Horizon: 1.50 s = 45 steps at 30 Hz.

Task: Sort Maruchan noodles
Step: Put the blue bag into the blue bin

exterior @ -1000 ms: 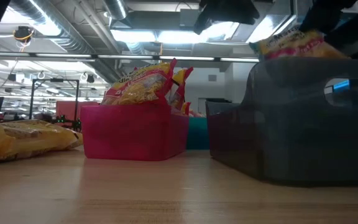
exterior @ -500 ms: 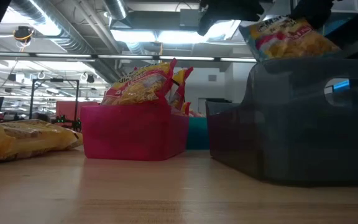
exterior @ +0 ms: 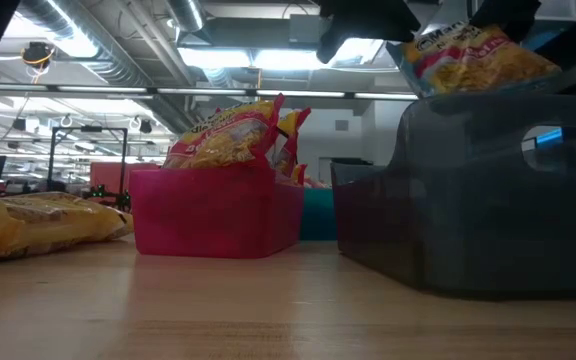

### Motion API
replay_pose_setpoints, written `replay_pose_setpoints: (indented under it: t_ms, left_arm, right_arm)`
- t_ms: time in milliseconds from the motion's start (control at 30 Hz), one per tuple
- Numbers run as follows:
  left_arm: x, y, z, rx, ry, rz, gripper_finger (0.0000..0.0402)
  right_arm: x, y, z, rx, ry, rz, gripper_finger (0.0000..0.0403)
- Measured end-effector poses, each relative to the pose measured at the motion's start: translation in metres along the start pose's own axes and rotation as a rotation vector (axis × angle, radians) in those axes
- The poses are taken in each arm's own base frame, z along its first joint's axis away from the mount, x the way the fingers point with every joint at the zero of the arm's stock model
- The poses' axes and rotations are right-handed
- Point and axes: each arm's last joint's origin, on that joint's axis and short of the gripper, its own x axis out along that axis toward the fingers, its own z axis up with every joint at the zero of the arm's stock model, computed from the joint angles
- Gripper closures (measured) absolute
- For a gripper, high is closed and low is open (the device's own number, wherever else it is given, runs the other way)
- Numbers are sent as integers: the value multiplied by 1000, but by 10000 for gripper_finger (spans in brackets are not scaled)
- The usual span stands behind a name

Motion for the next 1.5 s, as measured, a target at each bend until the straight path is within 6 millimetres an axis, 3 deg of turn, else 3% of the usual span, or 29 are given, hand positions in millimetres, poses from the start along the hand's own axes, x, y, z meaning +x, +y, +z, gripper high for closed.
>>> replay_pose_setpoints:
  t_ms: [800,1000,1267,1500]
  left_arm:
    - [0,19,7,-21,7,-25,349]
    - [-8,23,17,-25,-49,-29,349]
    - [-11,15,17,-16,-27,-132,349]
    - [-11,13,16,19,-36,-119,349]
  right_arm:
    - [0,1,-1,-5,31,41,403]
    - [0,1,-1,-5,31,42,403]
    - [0,0,-1,-13,19,19,403]
    - [0,0,-1,-12,16,20,403]
